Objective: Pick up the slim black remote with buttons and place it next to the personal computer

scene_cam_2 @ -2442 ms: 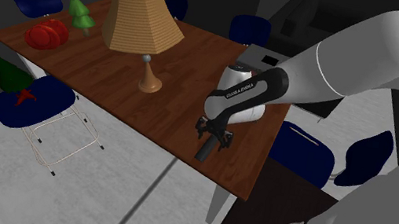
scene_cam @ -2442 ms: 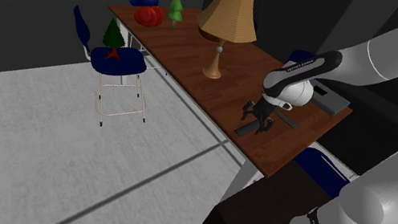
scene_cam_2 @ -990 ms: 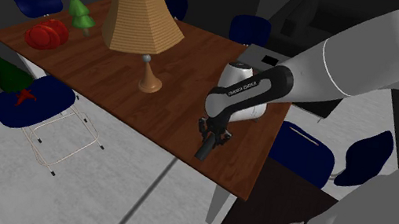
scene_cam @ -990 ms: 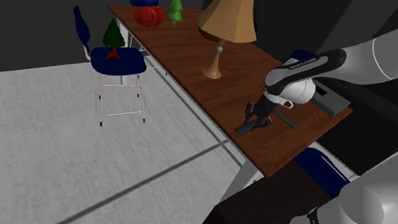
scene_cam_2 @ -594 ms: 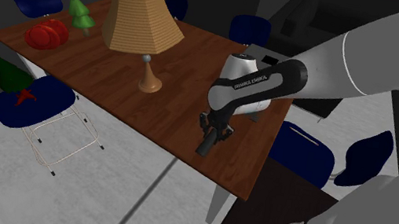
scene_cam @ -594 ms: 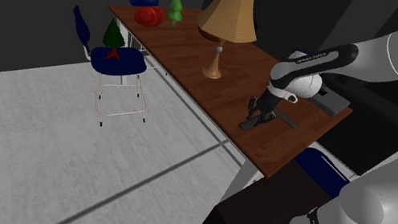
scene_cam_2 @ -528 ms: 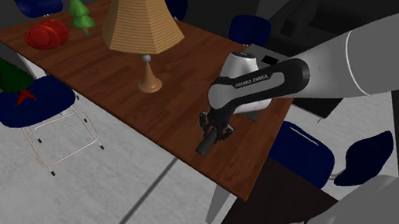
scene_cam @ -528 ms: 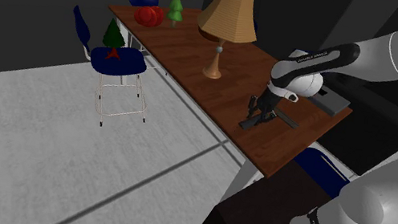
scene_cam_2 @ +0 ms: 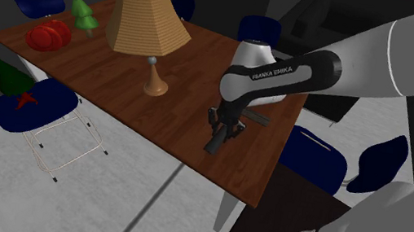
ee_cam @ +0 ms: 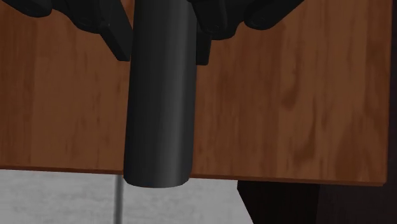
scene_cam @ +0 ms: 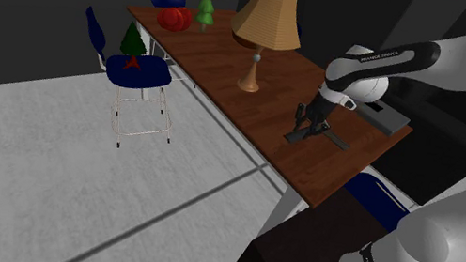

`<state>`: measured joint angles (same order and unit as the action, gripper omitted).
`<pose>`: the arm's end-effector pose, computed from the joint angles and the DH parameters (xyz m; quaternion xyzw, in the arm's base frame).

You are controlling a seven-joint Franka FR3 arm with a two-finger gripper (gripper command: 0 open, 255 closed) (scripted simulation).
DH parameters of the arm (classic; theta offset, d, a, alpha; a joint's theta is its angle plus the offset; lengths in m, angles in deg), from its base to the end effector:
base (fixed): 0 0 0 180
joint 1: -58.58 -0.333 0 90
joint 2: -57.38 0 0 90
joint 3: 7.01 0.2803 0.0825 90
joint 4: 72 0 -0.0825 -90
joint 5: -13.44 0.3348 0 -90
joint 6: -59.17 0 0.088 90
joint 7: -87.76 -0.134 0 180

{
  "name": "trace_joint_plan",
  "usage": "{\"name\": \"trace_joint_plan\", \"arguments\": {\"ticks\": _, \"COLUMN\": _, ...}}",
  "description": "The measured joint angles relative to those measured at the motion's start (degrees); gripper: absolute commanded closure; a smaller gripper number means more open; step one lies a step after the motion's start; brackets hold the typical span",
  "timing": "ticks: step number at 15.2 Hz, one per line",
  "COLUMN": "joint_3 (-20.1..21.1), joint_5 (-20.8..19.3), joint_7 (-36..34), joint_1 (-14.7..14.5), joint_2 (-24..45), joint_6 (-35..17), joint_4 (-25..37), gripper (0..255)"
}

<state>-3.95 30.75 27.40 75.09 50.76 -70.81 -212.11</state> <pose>0.4217 -0.0870 0.3126 -0.7301 0.6739 0.0710 0.0883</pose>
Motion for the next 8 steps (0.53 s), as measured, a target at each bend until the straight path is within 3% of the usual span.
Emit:
{"name": "trace_joint_plan", "arguments": {"ticks": 4, "joint_3": -0.5, "joint_5": -0.7, "joint_7": 0.0, "joint_1": 0.5, "joint_2": -1.5, "joint_6": 2.5, "joint_4": 0.9, "gripper": 255}}
{"name": "trace_joint_plan", "arguments": {"ticks": 8, "joint_3": -3.6, "joint_5": -2.0, "joint_7": 4.4, "joint_1": 3.1, "joint_2": -1.1, "joint_6": 4.4, "joint_4": 2.1, "gripper": 255}}
